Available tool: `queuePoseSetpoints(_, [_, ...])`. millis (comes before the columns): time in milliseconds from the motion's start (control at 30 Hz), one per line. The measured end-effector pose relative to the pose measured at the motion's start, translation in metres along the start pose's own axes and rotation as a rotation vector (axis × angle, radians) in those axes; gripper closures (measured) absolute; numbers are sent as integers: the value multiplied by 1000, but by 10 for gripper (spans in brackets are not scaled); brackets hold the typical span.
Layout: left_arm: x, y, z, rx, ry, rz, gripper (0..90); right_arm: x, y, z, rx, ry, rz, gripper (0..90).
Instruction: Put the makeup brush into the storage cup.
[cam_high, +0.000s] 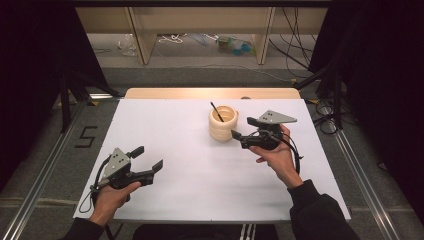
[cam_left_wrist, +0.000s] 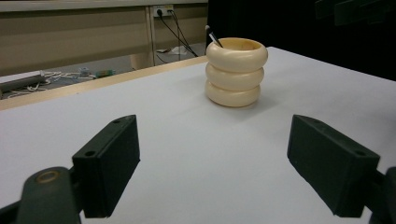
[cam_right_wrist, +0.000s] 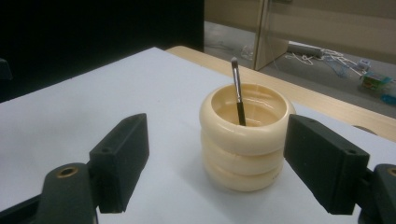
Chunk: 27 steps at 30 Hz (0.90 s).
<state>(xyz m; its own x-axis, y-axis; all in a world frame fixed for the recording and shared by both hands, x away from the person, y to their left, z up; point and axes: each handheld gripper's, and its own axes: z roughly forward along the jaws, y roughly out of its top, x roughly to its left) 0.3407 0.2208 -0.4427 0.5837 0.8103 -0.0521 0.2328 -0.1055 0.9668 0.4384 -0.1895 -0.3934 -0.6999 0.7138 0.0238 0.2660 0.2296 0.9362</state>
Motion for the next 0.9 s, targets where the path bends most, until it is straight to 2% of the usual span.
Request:
queuePoseSetpoints(167, [0,0,0,-5,-6,-3,170,3,-5,-4,15,-11,-1,199])
queuePoseSetpoints(367, [0,0,0,-5,-3,-9,170,4,-11,-10,20,-6,6,199])
queuePoseSetpoints(633, [0,0,0,-5,-4,-2,170,4,-18,-19,-12,-10,13,199])
queuePoseSetpoints(800, [0,0,0,-5,-5,-1,170,5,-22,-25,2,-10,13,197])
queuePoseSetpoints(900, [0,0,-1,0,0,2,170,7,-24,-26,-16,-9,15,194])
